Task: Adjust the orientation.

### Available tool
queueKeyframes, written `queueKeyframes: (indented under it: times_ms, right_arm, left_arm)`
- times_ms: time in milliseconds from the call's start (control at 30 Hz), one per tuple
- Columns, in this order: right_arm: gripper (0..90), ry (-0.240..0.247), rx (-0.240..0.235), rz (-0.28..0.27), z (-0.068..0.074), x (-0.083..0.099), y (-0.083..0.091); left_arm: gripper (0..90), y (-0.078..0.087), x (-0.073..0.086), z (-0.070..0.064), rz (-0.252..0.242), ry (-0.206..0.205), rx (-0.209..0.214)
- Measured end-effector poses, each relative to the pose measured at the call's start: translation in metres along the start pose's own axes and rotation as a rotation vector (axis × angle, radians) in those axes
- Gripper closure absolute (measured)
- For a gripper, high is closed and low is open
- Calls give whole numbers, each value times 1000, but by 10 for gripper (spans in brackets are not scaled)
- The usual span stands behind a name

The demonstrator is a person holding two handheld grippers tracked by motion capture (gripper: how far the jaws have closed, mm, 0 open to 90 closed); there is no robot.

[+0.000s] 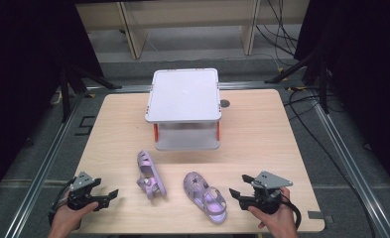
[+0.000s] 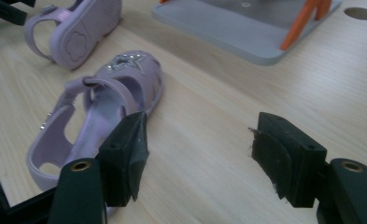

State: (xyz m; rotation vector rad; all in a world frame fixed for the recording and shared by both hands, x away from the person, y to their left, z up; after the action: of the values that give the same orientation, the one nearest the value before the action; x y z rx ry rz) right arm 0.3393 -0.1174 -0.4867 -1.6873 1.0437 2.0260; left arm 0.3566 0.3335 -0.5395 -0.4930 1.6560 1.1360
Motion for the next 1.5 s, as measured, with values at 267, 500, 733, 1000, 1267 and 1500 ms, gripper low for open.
queueKeyframes:
  times_ms: [267, 500, 733, 1000, 1267, 1500]
  right_arm:
    - [407, 53, -74, 15, 20, -4, -16]
    - [409, 114, -117, 40, 33, -2, -28]
    - [427, 165, -134, 81, 40, 2, -41]
    - [409, 191, -144, 88, 51, 0, -49]
    - [375, 183, -148, 101, 60, 0, -59]
    - [395, 191, -141, 107, 63, 1, -55]
  left_arm:
    - [156, 0, 1, 0, 15, -7, -5]
    - [156, 0, 2, 0, 13, 3, -9]
    - [158, -1, 0, -1, -7, 4, -4]
    - [159, -1, -1, -2, -10, 18, -9]
    - [160, 0, -2, 2, -12, -32, 8]
    - [160, -1, -1, -1, -8, 12, -6]
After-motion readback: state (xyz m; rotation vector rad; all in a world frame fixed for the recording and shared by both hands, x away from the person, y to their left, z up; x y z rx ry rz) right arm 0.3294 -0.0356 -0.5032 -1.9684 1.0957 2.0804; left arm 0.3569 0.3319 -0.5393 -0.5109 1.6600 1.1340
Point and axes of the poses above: each handheld gripper's, and its own axes: y roughly backward along the jaws, x roughly out of its underside, z roughly to its left, the point moved 8 cm from there along -y, roughly forward along the jaws, and after that the axes turned 13 degrees about -z, right-handed, at the moved point
